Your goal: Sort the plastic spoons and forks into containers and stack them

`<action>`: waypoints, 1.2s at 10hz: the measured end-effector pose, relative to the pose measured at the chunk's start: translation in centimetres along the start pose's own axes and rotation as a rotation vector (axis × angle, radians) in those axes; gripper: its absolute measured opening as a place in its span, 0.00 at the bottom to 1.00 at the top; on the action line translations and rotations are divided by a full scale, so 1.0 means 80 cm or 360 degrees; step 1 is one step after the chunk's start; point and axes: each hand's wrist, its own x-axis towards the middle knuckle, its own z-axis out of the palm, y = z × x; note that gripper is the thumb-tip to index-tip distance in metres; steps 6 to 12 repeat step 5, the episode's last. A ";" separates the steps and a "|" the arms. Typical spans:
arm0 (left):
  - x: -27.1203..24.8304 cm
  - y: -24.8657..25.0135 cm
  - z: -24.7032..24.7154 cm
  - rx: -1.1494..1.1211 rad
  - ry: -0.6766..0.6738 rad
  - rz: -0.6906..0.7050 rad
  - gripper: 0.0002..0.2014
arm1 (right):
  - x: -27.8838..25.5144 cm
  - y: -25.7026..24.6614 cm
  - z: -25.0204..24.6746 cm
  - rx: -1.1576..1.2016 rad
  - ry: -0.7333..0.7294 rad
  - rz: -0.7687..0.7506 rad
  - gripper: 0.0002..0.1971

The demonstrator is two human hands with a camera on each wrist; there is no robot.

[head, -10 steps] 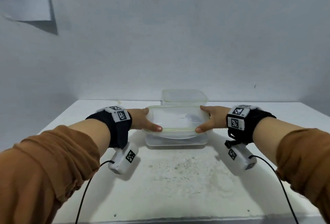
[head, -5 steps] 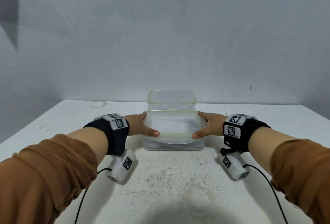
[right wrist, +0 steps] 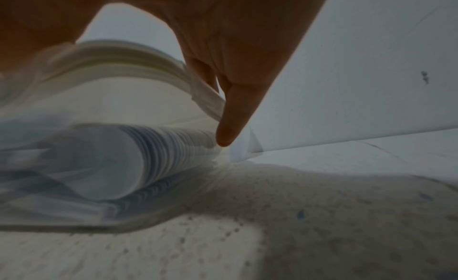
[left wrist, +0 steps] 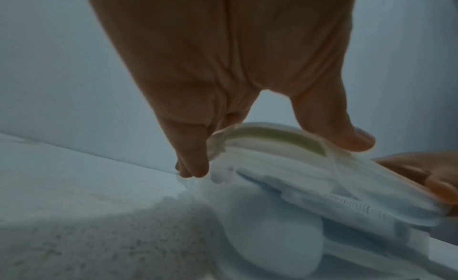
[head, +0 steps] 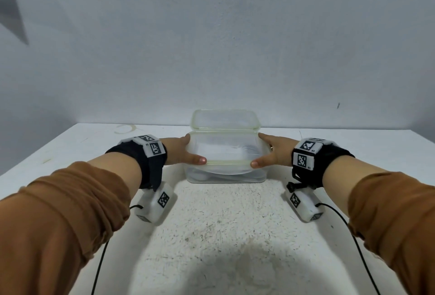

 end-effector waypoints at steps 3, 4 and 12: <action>-0.003 0.001 0.001 0.0031 0.0012 -0.0010 0.47 | -0.002 0.002 0.001 0.0006 0.0008 0.0006 0.60; -0.006 0.002 0.004 0.0026 0.0025 0.0010 0.45 | -0.006 -0.003 0.004 -0.0041 0.0031 0.0040 0.50; -0.020 0.008 0.010 0.0011 0.0118 0.0052 0.40 | -0.016 -0.019 0.007 -0.0137 0.0077 0.0038 0.44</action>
